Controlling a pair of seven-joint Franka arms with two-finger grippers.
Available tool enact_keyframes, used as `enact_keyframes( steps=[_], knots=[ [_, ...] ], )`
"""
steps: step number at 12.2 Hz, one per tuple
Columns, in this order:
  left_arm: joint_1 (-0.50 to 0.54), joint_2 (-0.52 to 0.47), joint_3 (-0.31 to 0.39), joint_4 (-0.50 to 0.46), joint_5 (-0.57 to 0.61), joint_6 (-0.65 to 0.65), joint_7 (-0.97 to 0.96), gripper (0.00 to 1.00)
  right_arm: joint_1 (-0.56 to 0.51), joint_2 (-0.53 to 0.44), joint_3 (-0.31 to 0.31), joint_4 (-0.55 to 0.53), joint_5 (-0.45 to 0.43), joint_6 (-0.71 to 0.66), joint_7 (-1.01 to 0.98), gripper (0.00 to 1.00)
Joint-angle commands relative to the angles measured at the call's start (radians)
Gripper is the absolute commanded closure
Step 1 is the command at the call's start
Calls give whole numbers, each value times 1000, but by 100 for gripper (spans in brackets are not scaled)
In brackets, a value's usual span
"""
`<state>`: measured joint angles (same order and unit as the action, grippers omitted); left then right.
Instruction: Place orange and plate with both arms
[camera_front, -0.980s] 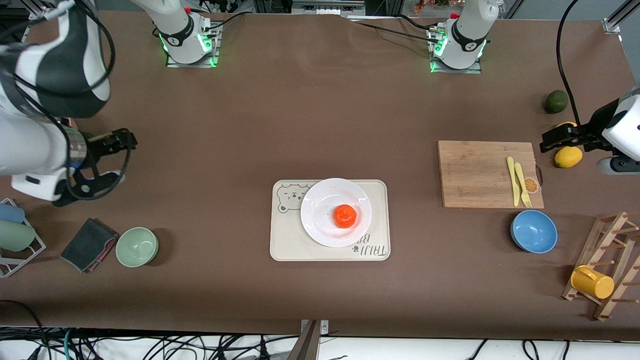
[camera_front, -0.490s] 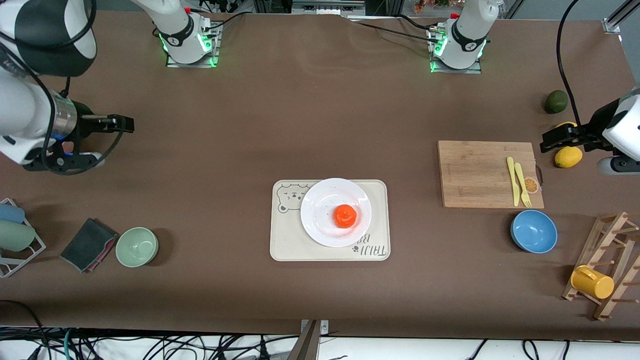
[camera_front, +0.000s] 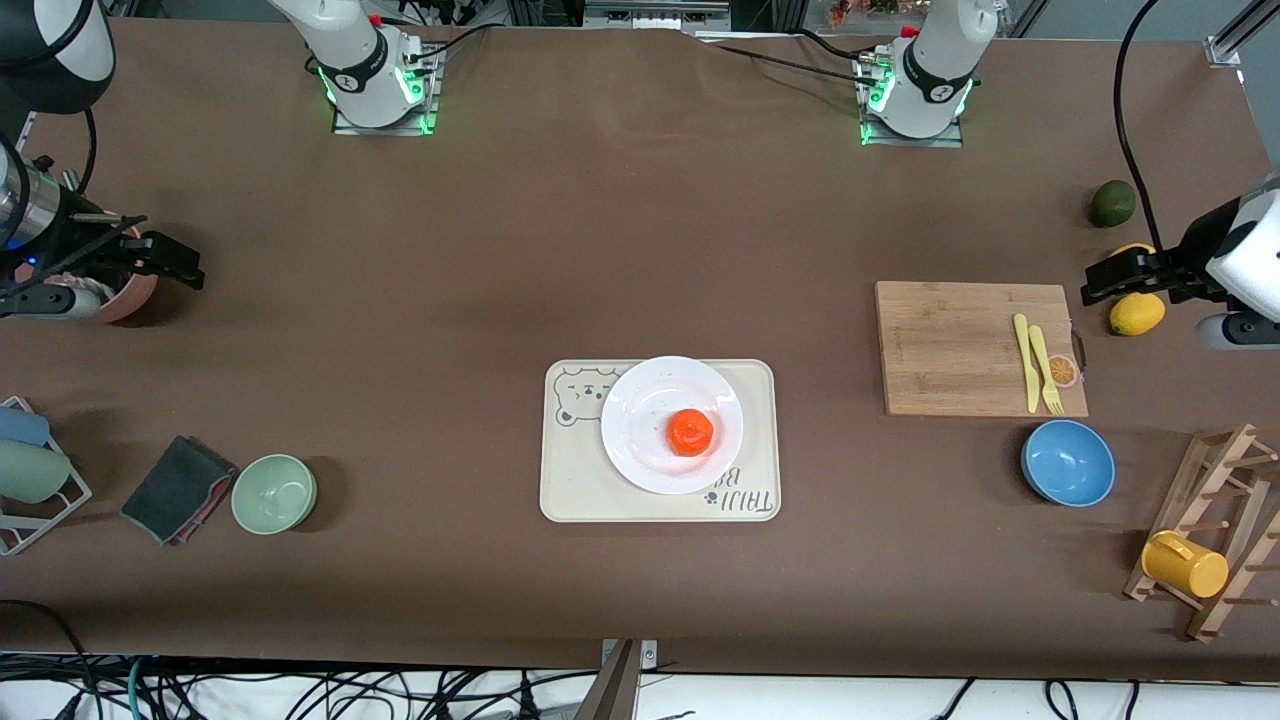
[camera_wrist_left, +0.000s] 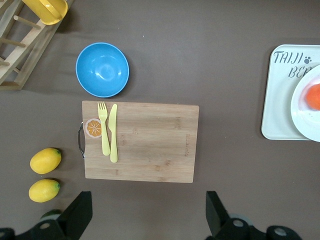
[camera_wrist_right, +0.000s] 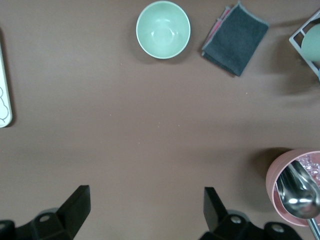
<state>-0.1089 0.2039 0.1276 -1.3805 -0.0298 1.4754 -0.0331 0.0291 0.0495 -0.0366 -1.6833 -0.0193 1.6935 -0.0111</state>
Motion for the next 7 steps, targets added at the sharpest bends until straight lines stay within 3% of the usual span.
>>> enact_keyframes(
  steps=[1,3,7],
  knots=[
    [8,-4,3,0,-29,5,21,0,-6,-48,17,0,1,-70,-4,0],
    [8,-4,3,0,-29,5,22,0,-6,-43,18,10,50,-136,-3,0],
    [8,-4,1,0,-29,5,21,0,-11,-34,9,25,48,-127,-4,0]
  ],
)
